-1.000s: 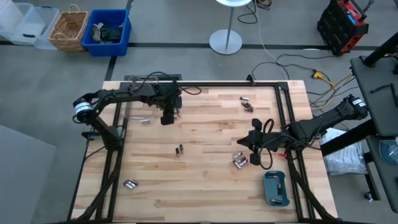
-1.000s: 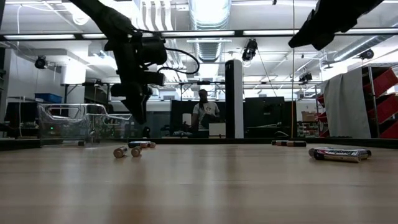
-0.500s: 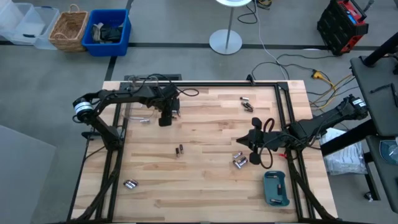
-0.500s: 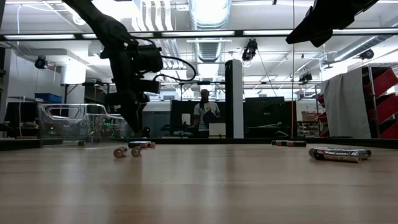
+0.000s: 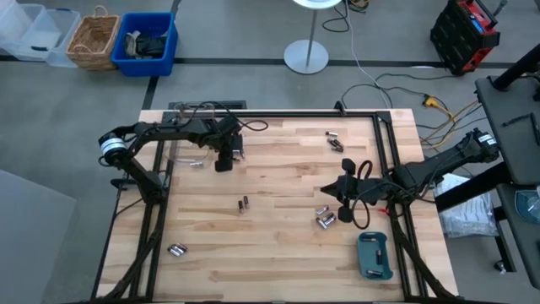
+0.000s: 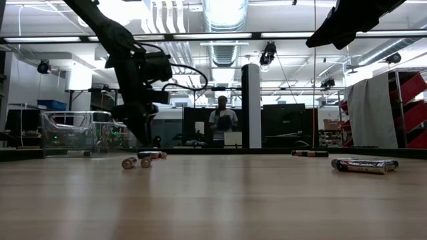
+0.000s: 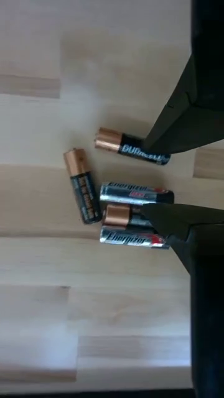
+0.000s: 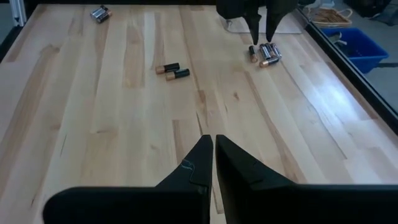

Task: Sort batteries
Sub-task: Put the silver and black battery into the transparent bin

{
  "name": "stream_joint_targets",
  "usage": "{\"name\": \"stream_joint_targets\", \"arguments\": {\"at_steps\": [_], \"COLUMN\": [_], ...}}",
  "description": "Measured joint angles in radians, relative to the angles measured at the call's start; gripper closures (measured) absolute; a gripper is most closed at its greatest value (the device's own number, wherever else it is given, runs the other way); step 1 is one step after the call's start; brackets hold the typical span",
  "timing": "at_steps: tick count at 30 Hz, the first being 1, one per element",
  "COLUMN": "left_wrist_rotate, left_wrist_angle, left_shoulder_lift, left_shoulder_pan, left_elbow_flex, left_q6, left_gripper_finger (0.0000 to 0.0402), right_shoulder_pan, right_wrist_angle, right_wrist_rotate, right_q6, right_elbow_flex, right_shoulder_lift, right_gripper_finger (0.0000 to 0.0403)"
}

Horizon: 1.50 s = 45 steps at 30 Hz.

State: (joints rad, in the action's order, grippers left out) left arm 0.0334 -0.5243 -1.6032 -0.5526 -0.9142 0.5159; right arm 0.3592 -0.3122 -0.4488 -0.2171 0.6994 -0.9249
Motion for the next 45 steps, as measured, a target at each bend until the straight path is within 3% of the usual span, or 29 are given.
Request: {"name": "stream_joint_targets", "arguments": {"at_steps": [45], "left_wrist_rotate": [-0.025], "left_wrist_angle": [0.074], "left_shoulder_lift": [0.000], "left_shoulder_pan": [-0.015], "left_elbow_flex": [0.056], "left_q6": [-0.010], "left_gripper_finger": [0.0286], "right_shoulder_pan": [0.000], "right_wrist_angle": [0.000], "right_wrist_rotate": [0.001], "right_q6": [0.018], "right_elbow_flex": [0.000], "right_shoulder_lift": [0.000], "right_gripper_finger": [0.0390]}}
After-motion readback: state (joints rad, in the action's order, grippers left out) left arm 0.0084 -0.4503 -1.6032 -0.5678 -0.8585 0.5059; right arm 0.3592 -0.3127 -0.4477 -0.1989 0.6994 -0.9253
